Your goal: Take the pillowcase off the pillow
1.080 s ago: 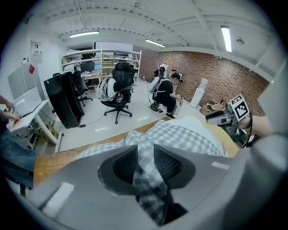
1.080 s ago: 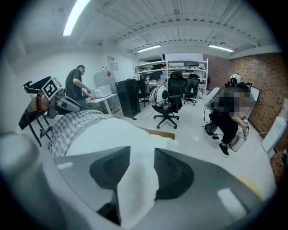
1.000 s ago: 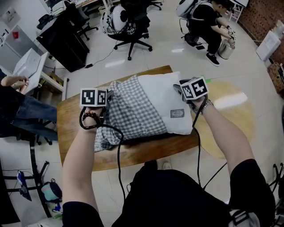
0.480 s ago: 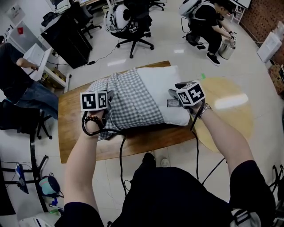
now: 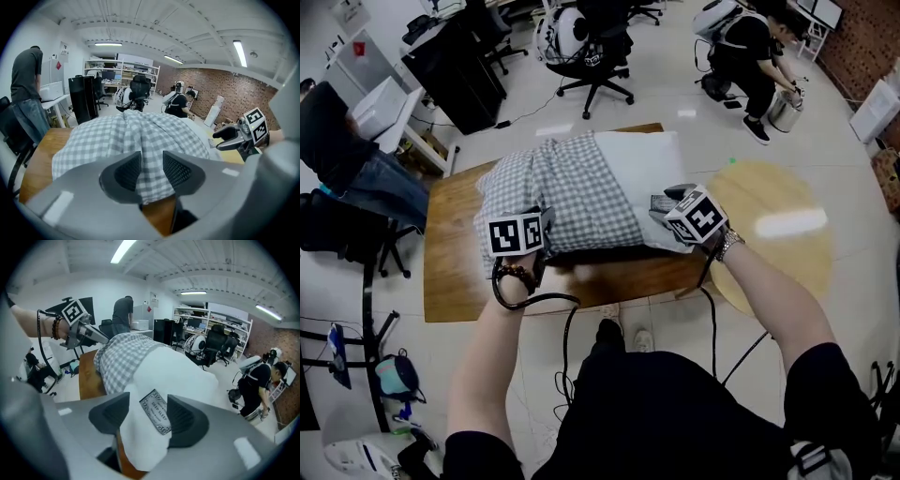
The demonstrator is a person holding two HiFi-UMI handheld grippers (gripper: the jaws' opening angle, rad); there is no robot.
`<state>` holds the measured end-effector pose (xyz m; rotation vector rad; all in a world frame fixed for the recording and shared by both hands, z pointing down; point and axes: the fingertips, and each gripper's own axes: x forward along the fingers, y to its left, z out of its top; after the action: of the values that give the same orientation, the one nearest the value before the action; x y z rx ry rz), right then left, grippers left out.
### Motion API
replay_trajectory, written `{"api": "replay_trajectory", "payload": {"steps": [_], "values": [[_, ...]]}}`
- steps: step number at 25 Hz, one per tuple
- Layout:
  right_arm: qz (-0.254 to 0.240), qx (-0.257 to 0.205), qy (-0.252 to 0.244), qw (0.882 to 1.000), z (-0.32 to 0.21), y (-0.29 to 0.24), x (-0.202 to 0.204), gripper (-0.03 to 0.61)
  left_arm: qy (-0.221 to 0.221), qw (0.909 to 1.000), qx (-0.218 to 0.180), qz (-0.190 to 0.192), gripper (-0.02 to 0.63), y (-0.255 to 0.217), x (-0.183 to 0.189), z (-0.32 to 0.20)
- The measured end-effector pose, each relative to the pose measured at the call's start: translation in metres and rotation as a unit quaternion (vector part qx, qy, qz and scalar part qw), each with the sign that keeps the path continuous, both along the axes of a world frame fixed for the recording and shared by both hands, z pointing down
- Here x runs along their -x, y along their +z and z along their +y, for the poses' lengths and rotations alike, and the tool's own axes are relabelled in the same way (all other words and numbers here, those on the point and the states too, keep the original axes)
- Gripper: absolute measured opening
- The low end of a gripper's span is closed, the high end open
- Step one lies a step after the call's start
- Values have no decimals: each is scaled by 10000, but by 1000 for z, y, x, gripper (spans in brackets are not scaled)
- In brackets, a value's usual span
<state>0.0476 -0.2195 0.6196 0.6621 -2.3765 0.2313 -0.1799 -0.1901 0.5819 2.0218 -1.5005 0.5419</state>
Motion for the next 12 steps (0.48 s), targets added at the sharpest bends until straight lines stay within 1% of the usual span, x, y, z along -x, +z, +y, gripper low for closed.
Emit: {"api": "replay_trajectory", "payload": {"steps": [6,12], "values": [[570,-337,-413,9970,16,22,2,284,-62,9998,73,184,178,24,-18,20],[1220,-807,-739,9865,27,42,5,324,-237,9990,205,308,224,57,-26,37]]}}
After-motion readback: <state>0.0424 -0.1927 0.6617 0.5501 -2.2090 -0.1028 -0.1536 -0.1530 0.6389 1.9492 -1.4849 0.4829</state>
